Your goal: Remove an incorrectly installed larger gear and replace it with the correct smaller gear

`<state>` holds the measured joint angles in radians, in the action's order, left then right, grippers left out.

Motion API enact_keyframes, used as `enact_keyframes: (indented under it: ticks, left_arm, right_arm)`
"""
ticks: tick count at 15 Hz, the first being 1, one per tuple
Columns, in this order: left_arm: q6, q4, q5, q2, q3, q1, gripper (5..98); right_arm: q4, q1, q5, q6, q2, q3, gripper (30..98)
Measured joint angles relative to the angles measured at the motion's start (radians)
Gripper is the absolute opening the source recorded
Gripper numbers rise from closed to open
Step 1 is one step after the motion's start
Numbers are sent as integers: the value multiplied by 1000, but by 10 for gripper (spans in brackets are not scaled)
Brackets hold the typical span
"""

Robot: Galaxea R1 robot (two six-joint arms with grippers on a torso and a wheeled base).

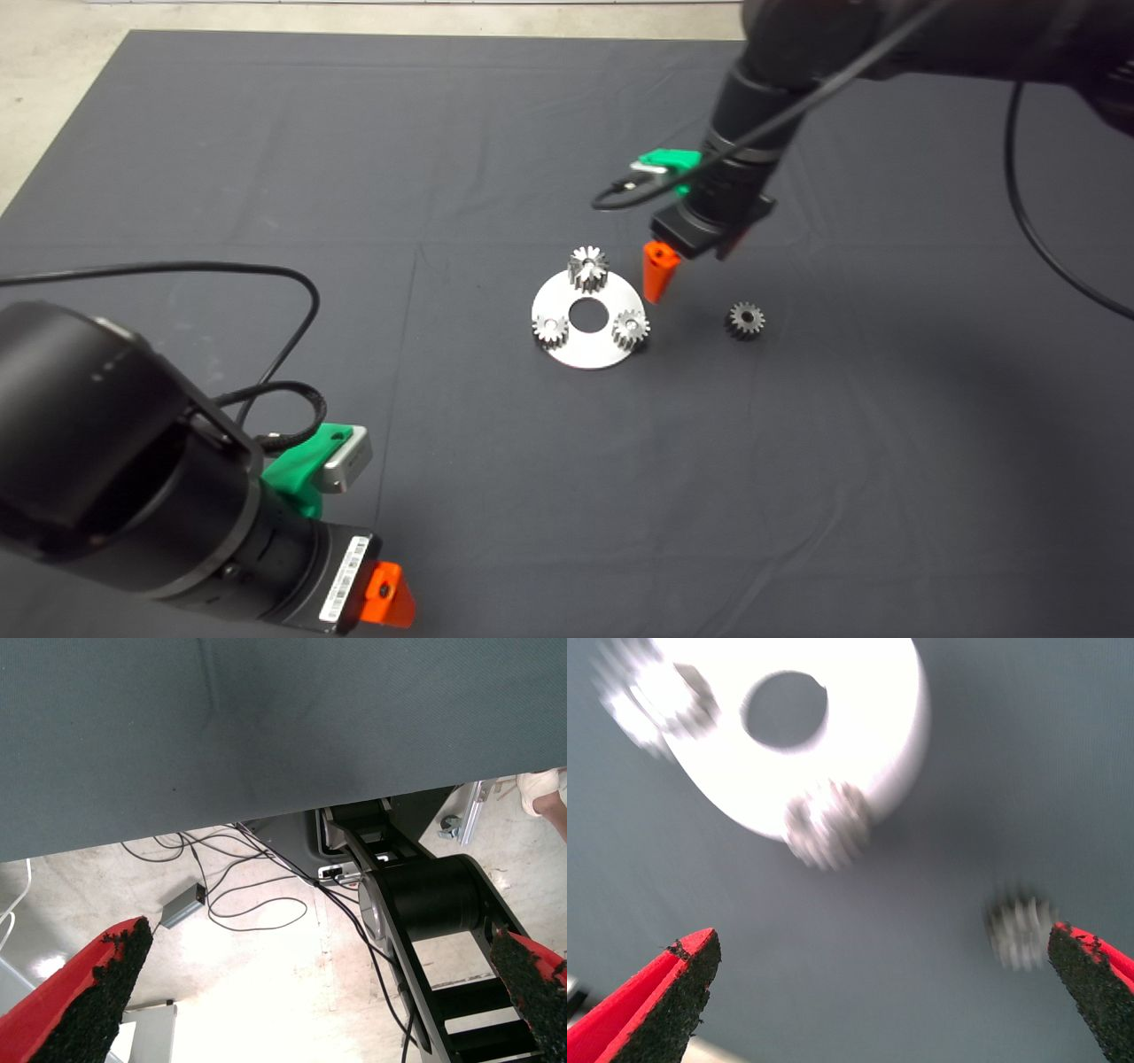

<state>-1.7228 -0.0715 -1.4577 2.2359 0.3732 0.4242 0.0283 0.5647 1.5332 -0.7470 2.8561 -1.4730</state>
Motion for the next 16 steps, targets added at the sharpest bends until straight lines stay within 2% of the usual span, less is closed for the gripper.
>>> enact_keyframes:
  ticks: [1,3,7,11,16]
  left_arm:
    - [0,0,0,0,0,0,982]
    - [-1,0,-1,-2,0,0,982]
    - [-1,0,0,1,0,0,982]
    - [-1,0,0,0,0,0,982]
    - [-1,0,0,0,0,0,982]
  right_arm:
    - [-20,-1,-6,16,46,-22,976]
    - [-33,-2,-17,34,89,-31,976]
    - [-73,-2,1,43,79,-68,976]
    - [-92,-3,-8,47,104,-67,976]
    - [-153,-18,-3,47,103,-68,976]
